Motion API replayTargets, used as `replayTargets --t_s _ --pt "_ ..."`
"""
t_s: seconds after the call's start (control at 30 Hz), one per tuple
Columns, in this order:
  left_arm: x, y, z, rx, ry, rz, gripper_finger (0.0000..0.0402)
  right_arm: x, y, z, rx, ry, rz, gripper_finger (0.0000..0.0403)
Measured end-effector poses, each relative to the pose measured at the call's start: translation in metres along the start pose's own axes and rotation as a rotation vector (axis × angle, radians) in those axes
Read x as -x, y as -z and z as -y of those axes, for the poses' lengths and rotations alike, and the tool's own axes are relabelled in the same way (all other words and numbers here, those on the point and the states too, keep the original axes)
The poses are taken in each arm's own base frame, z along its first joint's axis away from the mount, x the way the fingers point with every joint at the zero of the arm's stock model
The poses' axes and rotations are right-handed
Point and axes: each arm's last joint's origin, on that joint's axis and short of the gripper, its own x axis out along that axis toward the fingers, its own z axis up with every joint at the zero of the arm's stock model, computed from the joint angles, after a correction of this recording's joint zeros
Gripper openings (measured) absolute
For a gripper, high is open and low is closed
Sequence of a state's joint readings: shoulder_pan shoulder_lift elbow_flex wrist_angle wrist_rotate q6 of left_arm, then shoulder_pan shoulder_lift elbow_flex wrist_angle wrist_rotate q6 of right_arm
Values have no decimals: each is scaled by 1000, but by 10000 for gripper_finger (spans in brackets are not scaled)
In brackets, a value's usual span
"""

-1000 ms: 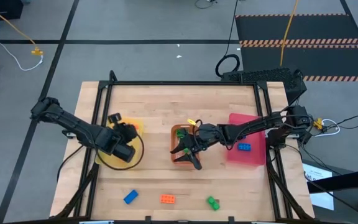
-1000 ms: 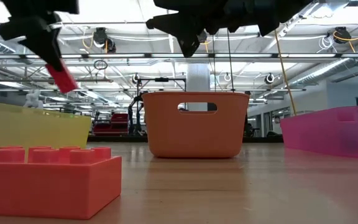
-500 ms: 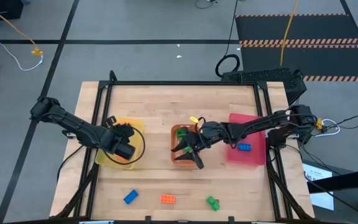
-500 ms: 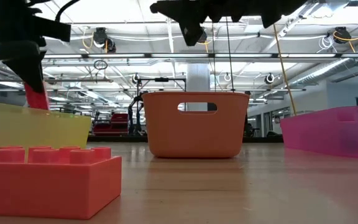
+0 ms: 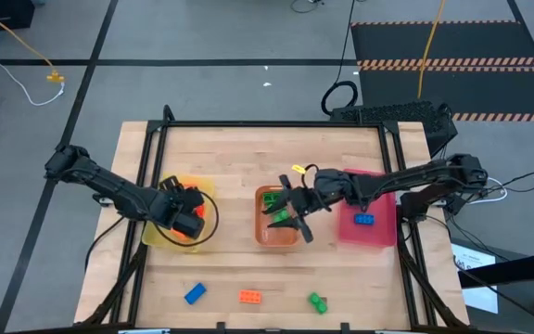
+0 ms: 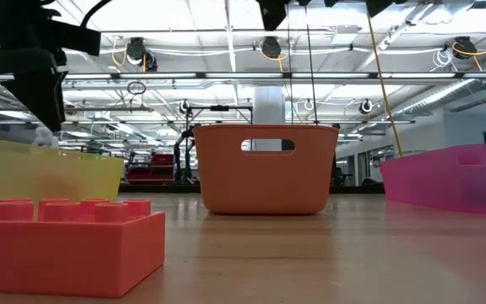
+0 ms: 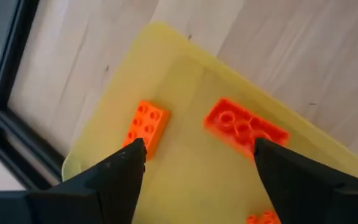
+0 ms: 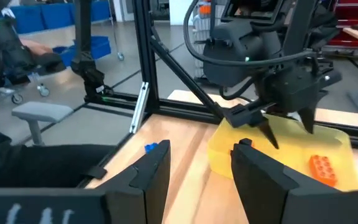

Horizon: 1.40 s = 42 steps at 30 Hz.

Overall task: Sort & place blocks by color
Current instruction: Put the orange game piece into the yellow bin

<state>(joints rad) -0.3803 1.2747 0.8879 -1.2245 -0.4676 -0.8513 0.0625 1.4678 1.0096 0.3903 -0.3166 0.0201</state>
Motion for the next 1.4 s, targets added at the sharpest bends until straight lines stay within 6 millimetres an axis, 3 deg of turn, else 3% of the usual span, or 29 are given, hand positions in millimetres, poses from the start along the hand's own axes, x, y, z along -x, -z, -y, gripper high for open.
replayTargets --t_s 0.23,0.4,0.57,0.77,0.93,1.17,1.4 --pt "3 -3 5 28 82 -5 316 12 -9 -1 42 12 0 157" --pt "22 -16 31 -160 332 167 297 13 -8 0 112 26 -18 157" --pt "46 -27 58 -319 599 430 273 14 0 5 88 192 -111 157" --pt "60 -31 72 -204 687 572 245 17 4 11 -2 434 -138 157" --pt "61 -29 96 -169 747 610 215 16 6 9 -14 454 -161 157" --pt "43 -29 127 -207 732 608 186 14 10 0 -31 424 -200 157" --pt "30 -30 158 -211 828 629 182 12 27 -30 -178 366 -352 157"
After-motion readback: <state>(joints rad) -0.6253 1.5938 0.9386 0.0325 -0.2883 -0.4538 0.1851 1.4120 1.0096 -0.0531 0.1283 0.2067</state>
